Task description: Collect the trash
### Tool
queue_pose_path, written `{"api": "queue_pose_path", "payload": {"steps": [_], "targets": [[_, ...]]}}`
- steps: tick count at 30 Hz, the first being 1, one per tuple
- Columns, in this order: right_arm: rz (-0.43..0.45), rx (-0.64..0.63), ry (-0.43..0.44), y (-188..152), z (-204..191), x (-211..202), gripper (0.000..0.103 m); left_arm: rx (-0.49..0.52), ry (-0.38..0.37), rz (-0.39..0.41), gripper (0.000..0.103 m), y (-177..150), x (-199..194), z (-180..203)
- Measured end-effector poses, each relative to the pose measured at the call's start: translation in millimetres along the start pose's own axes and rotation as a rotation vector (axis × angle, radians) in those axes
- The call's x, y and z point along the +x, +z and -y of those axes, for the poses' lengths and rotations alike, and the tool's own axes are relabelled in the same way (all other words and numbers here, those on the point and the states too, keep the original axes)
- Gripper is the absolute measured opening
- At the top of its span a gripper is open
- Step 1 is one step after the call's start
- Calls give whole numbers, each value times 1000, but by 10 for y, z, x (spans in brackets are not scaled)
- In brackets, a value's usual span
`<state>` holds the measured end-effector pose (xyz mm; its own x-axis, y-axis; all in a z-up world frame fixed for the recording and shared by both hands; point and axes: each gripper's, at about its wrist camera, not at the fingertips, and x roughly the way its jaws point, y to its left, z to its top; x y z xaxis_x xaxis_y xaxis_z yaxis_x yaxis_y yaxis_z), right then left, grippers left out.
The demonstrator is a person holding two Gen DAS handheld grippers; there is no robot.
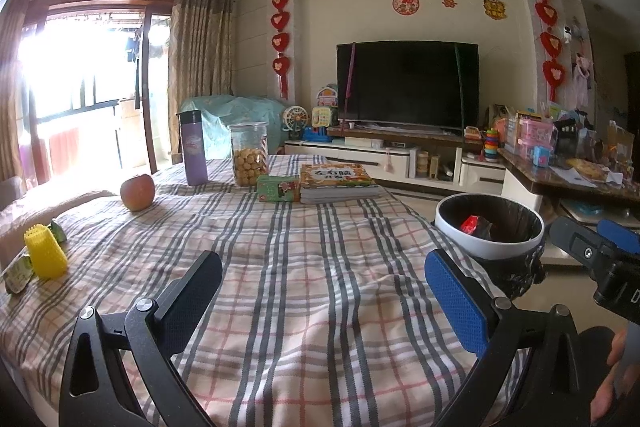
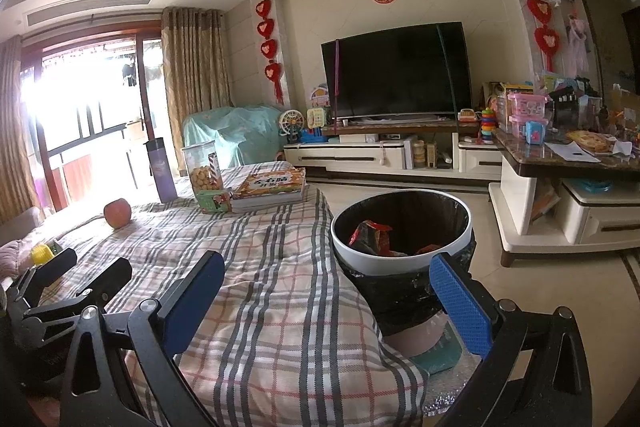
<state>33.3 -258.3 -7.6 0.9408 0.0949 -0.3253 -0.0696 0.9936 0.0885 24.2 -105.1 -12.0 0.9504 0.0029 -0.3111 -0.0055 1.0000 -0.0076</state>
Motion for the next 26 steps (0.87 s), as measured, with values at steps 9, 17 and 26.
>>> {"api": "queue_pose_path", "payload": {"steps": [9,17,26], "targets": [[-5,9,4,13,2,16,103,3,-4,-5,102,5,32,6],[-12,13,8,1,11,36,103,4,-2,-10,102,8,58,-15],[-43,17,20,7,-22,154,103,0,-13,-25,103,30,153,-106]]}}
